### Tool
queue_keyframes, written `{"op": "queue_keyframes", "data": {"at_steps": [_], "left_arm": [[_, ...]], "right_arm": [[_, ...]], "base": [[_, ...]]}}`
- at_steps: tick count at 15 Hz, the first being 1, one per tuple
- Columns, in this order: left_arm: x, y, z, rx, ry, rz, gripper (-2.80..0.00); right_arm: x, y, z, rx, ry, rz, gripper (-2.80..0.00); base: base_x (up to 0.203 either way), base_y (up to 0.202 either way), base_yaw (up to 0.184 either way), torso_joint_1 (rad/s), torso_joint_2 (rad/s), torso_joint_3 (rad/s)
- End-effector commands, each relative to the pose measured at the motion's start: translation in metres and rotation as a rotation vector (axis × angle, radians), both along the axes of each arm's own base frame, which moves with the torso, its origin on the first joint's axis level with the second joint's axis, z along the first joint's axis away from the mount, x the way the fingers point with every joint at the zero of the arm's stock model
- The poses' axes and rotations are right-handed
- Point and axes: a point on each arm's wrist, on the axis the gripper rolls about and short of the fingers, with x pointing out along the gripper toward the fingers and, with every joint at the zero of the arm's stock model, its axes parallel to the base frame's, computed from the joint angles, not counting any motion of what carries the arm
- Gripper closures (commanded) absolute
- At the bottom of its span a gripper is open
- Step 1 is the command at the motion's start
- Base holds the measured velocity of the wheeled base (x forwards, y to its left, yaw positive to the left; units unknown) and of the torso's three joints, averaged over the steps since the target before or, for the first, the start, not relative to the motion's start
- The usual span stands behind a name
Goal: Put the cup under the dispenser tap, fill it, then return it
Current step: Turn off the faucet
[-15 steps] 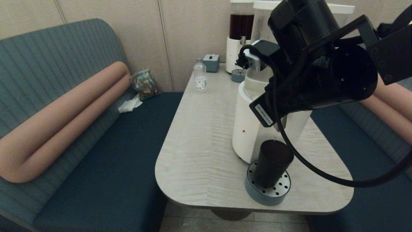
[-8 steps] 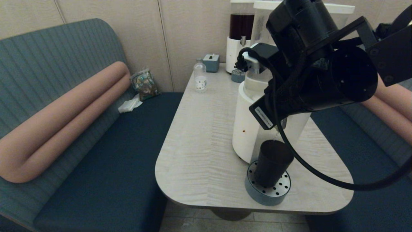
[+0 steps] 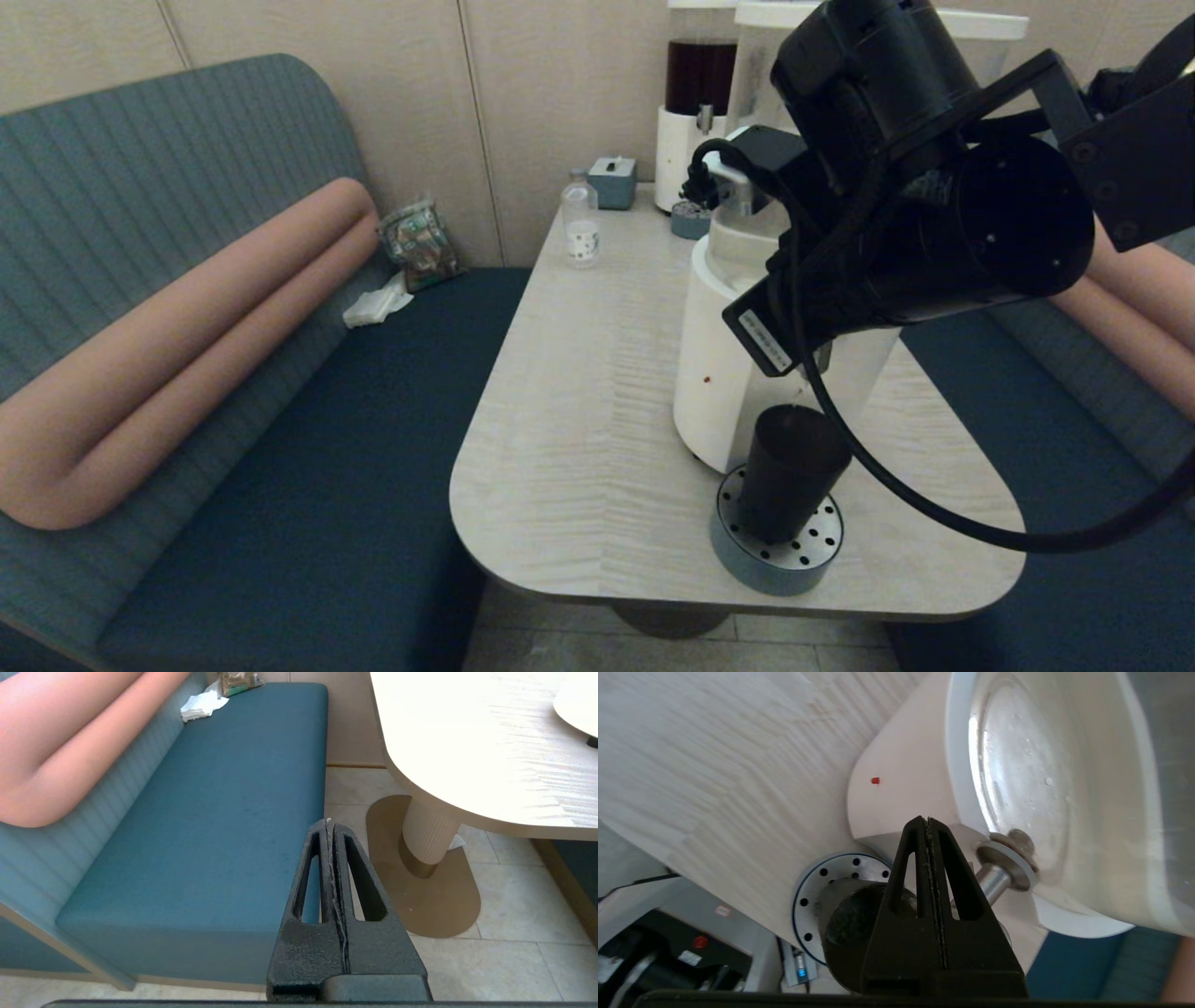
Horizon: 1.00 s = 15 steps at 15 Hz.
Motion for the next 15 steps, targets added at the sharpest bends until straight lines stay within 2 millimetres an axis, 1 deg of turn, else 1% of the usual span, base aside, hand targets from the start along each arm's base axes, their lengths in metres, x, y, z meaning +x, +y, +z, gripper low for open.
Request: {"op": "queue_keyframes", "data": {"at_steps": [1, 15], "left_arm": [[0.0001, 0.0000, 0.0001, 0.000, 0.000, 0.000, 0.00], [0.0001, 0.0000, 0.0001, 0.000, 0.000, 0.000, 0.00]], "right_arm": [[-0.0005, -0.0013, 0.0002, -0.020, -0.009, -0.022, 0.00], [0.0001, -0.0030, 0.0001, -0.049, -0.031, -0.071, 0.00]], "base": [[0.000, 0.000, 0.000, 0.000, 0.00, 0.000], [0.000, 0.000, 0.000, 0.000, 0.00, 0.000]]}}
